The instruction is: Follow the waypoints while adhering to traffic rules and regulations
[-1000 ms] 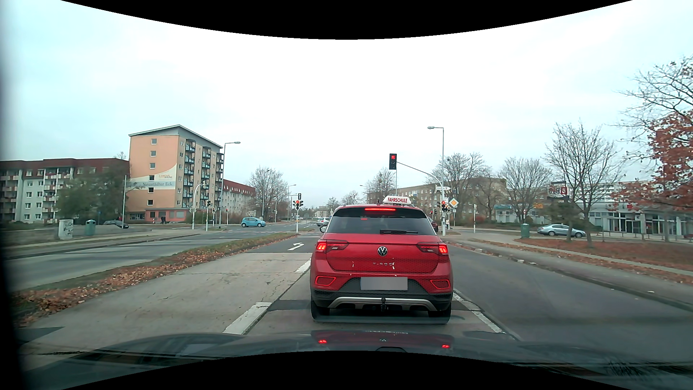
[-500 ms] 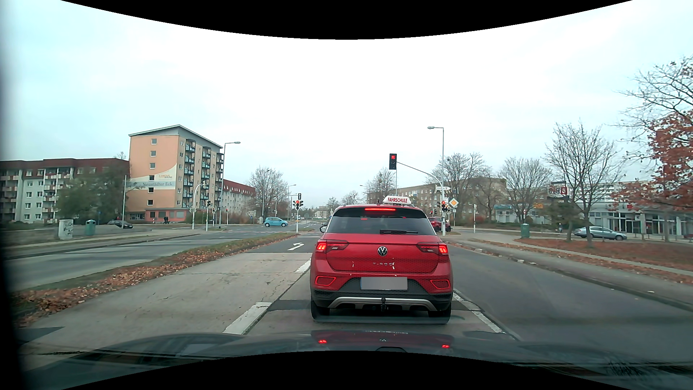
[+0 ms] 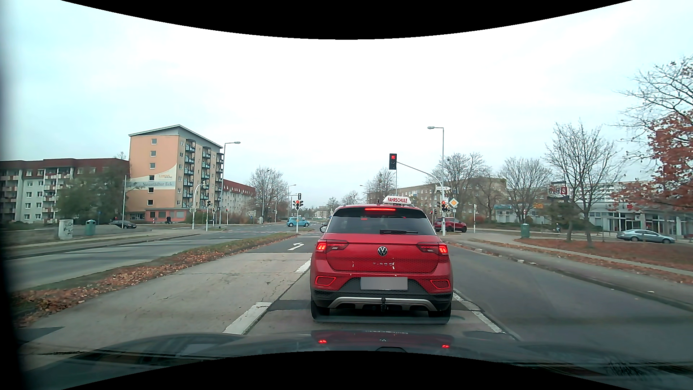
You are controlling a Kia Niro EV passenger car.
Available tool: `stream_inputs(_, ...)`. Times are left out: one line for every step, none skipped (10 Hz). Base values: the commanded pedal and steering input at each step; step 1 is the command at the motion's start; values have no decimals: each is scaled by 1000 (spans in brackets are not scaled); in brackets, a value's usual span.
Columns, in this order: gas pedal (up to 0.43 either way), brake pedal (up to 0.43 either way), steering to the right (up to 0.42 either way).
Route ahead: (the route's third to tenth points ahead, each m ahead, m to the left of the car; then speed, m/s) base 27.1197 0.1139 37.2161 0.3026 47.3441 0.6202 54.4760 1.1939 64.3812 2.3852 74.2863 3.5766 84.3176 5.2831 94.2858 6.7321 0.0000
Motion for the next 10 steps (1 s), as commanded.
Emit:
stream_inputs(0,409,-14)
stream_inputs(0,409,-13)
stream_inputs(0,409,-14)
stream_inputs(0,409,-13)
stream_inputs(0,409,-13)
stream_inputs(0,415,-13)
stream_inputs(0,415,-13)
stream_inputs(0,415,-14)
stream_inputs(0,415,-14)
stream_inputs(0,415,-14)
